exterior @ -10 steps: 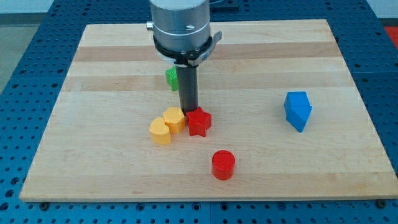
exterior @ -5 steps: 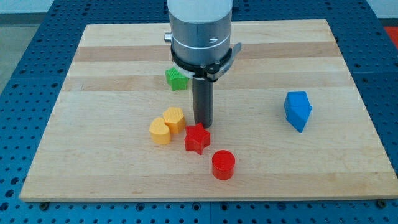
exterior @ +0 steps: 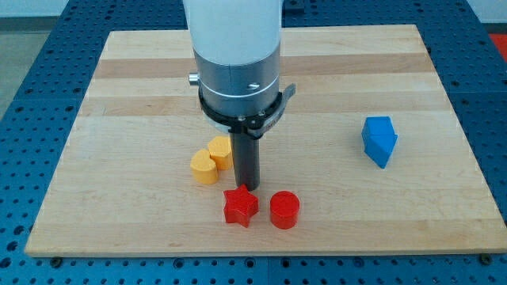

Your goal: Move the red star to the left of the red circle

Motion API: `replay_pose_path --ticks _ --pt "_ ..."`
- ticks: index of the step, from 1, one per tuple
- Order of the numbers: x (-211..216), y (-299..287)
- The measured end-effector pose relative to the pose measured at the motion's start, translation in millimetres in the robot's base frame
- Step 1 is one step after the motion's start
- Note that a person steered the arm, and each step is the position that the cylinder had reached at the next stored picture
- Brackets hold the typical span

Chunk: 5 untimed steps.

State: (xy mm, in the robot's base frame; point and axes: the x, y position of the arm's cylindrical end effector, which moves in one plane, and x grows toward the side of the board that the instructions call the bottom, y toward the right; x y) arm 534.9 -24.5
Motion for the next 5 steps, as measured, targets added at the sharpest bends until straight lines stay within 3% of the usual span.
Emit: replay_pose_path --ticks 5 --pt "5.4 1.2"
